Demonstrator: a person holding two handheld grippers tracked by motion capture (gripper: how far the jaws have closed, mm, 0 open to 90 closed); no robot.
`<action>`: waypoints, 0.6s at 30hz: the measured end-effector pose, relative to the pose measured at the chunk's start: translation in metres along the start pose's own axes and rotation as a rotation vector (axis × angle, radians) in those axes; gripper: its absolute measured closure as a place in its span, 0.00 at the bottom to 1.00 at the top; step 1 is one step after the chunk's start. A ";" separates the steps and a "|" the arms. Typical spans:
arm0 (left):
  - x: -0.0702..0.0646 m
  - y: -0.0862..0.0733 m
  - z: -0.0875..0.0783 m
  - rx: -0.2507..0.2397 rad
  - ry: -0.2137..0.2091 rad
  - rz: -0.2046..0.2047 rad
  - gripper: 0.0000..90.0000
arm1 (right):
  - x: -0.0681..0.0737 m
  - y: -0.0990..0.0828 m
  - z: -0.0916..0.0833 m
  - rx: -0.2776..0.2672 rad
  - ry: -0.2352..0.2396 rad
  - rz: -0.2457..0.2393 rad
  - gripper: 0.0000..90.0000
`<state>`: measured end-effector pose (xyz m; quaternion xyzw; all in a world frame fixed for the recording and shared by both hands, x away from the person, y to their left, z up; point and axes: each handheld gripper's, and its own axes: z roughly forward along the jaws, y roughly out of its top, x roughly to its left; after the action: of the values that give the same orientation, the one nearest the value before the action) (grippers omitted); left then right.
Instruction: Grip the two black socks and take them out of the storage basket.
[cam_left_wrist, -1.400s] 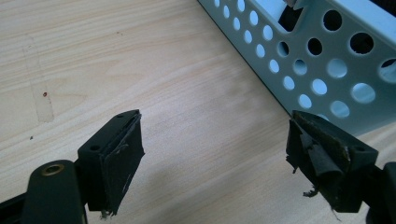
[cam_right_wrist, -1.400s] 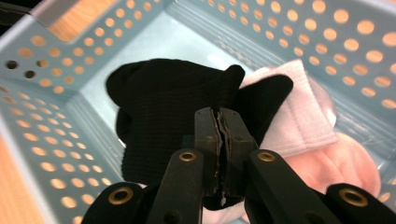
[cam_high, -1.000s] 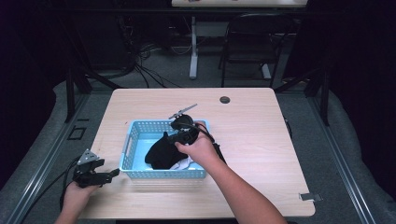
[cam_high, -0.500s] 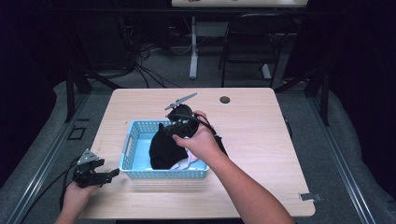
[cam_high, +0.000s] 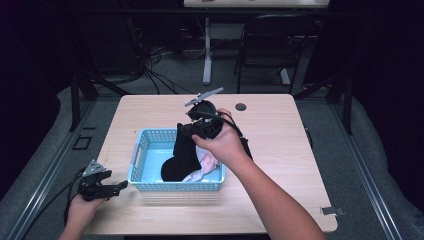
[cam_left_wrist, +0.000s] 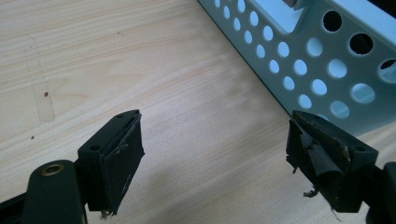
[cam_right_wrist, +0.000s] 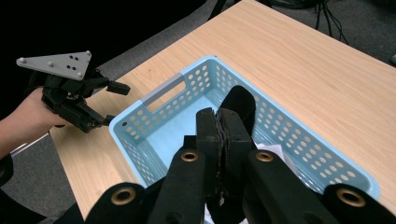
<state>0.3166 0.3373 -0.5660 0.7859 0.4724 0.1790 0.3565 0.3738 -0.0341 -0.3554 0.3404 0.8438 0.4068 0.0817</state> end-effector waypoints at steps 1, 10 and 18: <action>0.000 0.000 0.000 0.001 0.000 0.001 0.21 | -0.001 0.000 -0.003 -0.001 -0.001 0.000 0.98; 0.000 0.000 0.000 0.001 0.000 0.000 0.21 | -0.007 -0.004 -0.025 -0.025 -0.030 0.004 0.98; -0.001 0.000 0.000 0.004 -0.001 0.000 0.21 | -0.018 -0.011 -0.045 -0.042 -0.059 0.029 0.98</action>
<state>0.3165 0.3366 -0.5664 0.7867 0.4726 0.1777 0.3552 0.3633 -0.0790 -0.3368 0.3625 0.8274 0.4153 0.1076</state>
